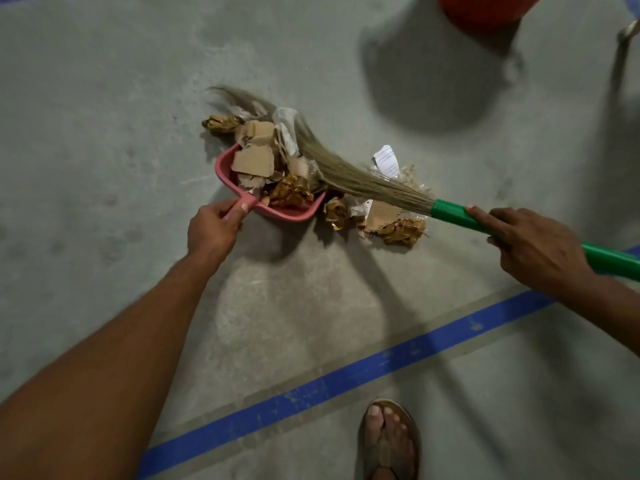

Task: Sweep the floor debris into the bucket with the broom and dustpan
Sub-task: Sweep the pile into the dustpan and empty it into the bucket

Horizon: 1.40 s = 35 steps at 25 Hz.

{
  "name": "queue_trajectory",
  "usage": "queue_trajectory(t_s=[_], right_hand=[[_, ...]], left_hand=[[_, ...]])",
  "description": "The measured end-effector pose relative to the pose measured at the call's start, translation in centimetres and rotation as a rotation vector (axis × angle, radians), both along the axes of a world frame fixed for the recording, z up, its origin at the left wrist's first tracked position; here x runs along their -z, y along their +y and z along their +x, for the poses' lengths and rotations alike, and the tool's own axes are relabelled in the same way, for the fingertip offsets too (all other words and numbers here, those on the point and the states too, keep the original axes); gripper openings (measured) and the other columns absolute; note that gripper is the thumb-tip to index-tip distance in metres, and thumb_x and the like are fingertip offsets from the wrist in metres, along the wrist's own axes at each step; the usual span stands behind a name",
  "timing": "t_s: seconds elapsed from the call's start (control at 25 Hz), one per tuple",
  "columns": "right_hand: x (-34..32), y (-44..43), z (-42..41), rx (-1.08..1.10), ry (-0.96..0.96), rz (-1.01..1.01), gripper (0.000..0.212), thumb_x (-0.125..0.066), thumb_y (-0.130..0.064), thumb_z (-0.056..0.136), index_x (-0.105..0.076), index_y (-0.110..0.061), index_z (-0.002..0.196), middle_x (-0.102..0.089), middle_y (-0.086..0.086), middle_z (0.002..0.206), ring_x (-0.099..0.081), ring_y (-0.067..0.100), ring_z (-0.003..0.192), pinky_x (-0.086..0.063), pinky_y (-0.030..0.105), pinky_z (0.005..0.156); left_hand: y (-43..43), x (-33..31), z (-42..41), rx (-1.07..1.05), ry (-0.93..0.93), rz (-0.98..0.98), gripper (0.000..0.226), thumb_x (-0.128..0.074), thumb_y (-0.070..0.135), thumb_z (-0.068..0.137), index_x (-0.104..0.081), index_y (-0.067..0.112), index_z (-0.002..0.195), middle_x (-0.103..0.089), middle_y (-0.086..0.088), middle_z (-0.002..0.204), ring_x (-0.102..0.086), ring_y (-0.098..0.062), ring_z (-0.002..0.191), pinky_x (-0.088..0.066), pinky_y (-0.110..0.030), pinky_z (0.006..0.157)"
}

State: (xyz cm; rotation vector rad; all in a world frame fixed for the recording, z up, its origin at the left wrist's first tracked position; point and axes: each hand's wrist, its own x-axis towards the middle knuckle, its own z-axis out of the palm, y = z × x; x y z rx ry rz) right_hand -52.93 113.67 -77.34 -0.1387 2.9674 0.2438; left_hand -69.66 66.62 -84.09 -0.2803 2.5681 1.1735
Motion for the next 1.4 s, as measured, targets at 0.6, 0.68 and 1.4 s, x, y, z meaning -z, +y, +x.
queue_trajectory(t_s=[0.6, 0.68, 1.4], right_hand=[[-5.5, -0.7, 10.3, 0.023, -0.050, -0.013, 0.079, -0.072, 0.002, 0.075, -0.050, -0.016, 0.149, -0.066, 0.020, 0.117, -0.064, 0.042, 0.085, -0.053, 0.040, 0.055], [-7.4, -0.8, 11.9, 0.062, -0.050, -0.001, 0.079, -0.070, 0.001, 0.077, -0.047, -0.018, 0.151, -0.064, 0.020, 0.119, -0.063, 0.042, 0.086, -0.051, 0.040, 0.056], [-27.9, 0.3, 22.8, 0.720, -0.075, -0.244, 0.069, -0.068, -0.024, 0.089, -0.037, -0.048, 0.146, -0.063, 0.004, 0.115, -0.063, 0.032, 0.095, -0.053, 0.041, 0.070]], left_hand=[[-0.6, -0.6, 7.8, -0.059, -0.085, 0.203, 0.043, -0.062, 0.045, 0.100, -0.064, 0.022, 0.137, -0.071, -0.003, 0.116, -0.070, -0.012, 0.088, -0.050, -0.025, 0.070], [-0.8, -2.4, 9.2, -0.090, -0.084, 0.252, 0.042, -0.062, 0.045, 0.100, -0.064, 0.021, 0.134, -0.071, -0.004, 0.110, -0.068, -0.011, 0.084, -0.050, -0.028, 0.070], [0.1, -22.7, 17.2, -0.042, -0.062, 0.358, 0.033, -0.059, 0.048, 0.101, -0.068, 0.023, 0.119, -0.070, -0.002, 0.089, -0.062, -0.010, 0.074, -0.050, -0.031, 0.062]])
